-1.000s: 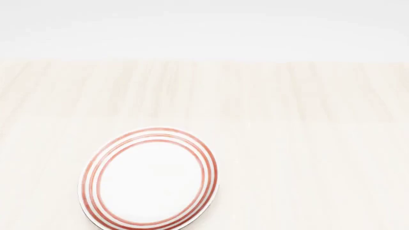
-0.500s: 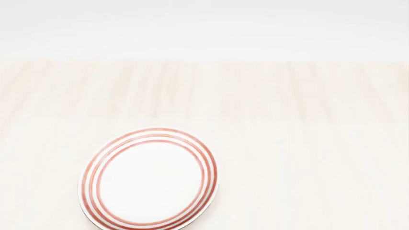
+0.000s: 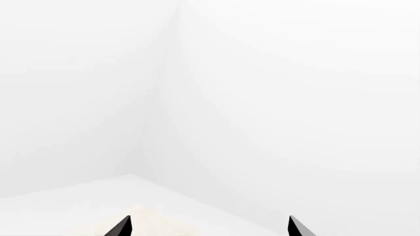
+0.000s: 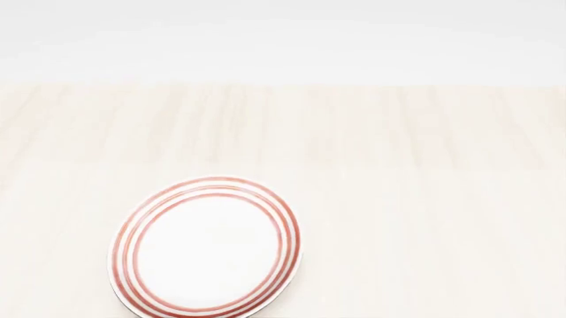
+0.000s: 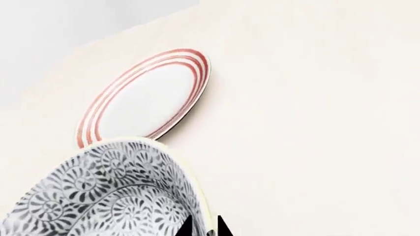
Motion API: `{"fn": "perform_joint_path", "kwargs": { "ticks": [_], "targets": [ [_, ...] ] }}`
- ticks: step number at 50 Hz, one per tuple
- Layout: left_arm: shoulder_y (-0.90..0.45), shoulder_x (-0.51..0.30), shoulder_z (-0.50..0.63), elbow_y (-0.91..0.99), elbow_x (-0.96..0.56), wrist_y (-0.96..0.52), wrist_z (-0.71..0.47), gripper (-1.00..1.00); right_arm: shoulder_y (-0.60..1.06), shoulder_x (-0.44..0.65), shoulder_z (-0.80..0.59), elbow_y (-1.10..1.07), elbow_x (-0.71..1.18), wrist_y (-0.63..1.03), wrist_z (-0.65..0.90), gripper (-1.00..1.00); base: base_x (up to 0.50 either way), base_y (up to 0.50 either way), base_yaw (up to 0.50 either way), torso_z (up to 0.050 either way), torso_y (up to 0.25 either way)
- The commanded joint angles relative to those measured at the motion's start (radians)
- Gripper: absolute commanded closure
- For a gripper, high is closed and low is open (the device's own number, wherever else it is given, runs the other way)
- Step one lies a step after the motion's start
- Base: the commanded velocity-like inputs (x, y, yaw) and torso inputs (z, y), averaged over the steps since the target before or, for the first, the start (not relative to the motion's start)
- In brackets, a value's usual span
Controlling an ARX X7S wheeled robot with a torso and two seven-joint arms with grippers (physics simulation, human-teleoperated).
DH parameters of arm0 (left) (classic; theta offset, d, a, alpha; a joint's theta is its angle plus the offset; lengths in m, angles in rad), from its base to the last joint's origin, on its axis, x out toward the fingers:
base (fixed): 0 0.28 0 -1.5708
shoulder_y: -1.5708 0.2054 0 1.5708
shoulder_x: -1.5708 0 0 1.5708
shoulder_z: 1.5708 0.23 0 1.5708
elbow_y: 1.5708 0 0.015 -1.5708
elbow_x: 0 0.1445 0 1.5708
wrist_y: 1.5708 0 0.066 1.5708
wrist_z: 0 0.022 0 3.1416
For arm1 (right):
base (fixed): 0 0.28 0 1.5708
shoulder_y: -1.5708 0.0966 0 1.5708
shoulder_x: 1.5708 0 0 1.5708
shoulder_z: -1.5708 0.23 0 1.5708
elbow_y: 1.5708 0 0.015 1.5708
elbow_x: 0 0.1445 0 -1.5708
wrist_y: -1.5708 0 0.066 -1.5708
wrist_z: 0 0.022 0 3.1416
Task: Put the bowl on the plate.
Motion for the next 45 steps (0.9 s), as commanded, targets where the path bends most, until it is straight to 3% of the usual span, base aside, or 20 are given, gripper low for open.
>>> {"fn": "perform_joint_path", "kwargs": {
  "ticks": [1, 8, 15, 24, 34, 45],
  "targets": [
    [0.0, -0.002, 0.002, 0.003, -0.005, 0.001, -0.005, -1.0, 0.141, -0.013, 0.055, -0.19, 0.226, 0.068, 0.133, 1.0, 0.0, 0.0, 0.0, 0.0, 0.0],
    [-0.004, -0.004, 0.004, 0.003, -0.012, 0.0, -0.006, -1.0, 0.36, -0.032, -0.017, -0.236, 0.265, 0.068, 0.193, 1.0, 0.0, 0.0, 0.0, 0.0, 0.0],
    [-0.009, -0.006, -0.004, 0.008, -0.027, -0.009, -0.014, -1.0, 0.564, -0.084, -0.131, -0.152, 0.216, 0.056, 0.172, 1.0, 0.0, 0.0, 0.0, 0.0, 0.0],
    [0.0, -0.007, -0.012, 0.032, -0.046, -0.021, -0.024, -1.0, 0.705, -0.123, -0.182, -0.036, 0.157, 0.028, 0.158, 1.0, 0.0, 0.0, 0.0, 0.0, 0.0],
    [0.011, -0.011, -0.021, 0.052, -0.066, -0.029, -0.03, -1.0, 0.861, -0.173, -0.238, 0.225, 0.098, 0.088, 0.279, 1.0, 0.0, 0.0, 0.0, 0.0, 0.0],
    [0.018, -0.014, -0.026, 0.062, -0.081, -0.032, -0.033, -1.0, 0.941, -0.199, -0.308, 0.483, -0.022, 0.01, 0.216, 1.0, 0.0, 0.0, 0.0, 0.0, 0.0]
  ]
}}
